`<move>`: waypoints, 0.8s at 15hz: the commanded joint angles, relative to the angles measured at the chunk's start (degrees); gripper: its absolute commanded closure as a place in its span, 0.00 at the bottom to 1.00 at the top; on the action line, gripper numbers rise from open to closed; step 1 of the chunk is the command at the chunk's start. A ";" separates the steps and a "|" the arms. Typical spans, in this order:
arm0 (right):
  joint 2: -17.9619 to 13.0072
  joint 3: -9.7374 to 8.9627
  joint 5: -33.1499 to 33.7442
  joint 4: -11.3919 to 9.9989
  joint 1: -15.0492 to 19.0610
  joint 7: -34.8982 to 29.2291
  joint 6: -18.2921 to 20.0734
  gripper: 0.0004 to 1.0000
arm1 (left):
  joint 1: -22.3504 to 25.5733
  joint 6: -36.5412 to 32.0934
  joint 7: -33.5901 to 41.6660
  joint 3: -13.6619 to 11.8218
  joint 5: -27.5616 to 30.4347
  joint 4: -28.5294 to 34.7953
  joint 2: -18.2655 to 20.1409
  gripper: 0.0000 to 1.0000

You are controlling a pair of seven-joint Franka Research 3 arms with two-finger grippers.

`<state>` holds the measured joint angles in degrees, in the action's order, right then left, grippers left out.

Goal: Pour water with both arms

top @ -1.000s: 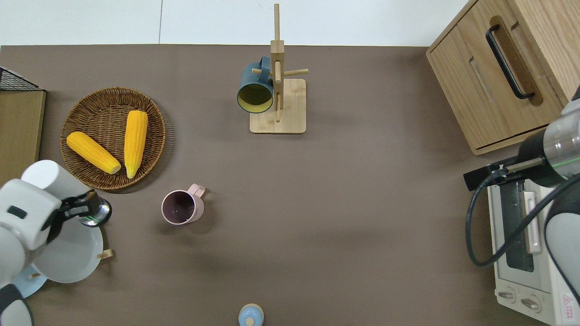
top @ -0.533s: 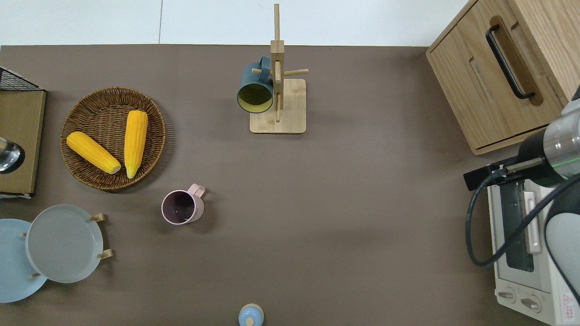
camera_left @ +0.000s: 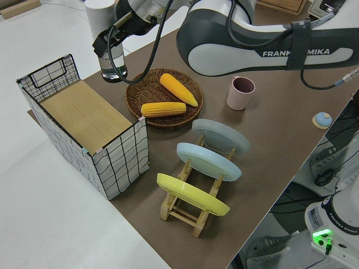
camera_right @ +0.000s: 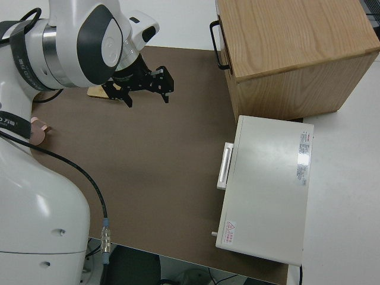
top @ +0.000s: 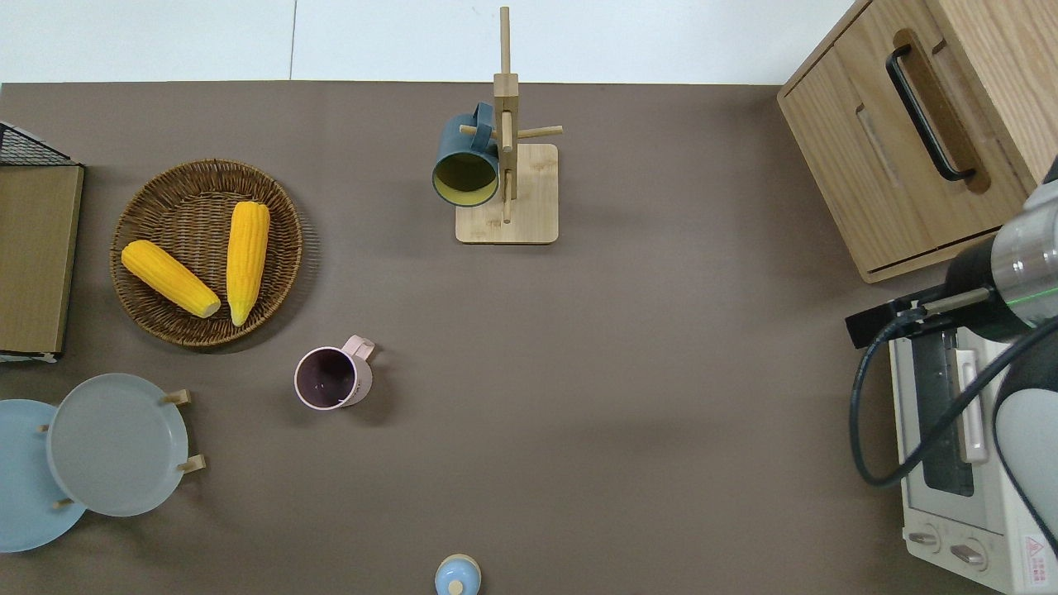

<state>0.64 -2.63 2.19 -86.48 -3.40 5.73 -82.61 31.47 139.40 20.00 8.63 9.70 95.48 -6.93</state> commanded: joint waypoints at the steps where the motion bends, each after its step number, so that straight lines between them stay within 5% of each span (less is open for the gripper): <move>1: -0.29 -0.10 -0.88 0.09 0.33 0.59 -0.09 0.01 | 2.09 2.88 12.91 -1.33 8.99 -2.58 -2.82 1.00; 8: -0.29 -0.10 -0.88 0.09 0.33 0.59 -0.01 0.01 | 6.75 5.62 35.44 -1.42 26.15 -3.45 -10.46 1.00; 12: -0.29 -0.10 -0.88 0.09 0.33 0.59 -0.01 0.01 | 6.94 5.97 38.71 -1.42 29.40 -4.60 -13.19 1.00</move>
<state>0.64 -2.63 2.19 -86.48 -3.40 5.73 -82.61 38.12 144.41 56.06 6.77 35.61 93.96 -18.21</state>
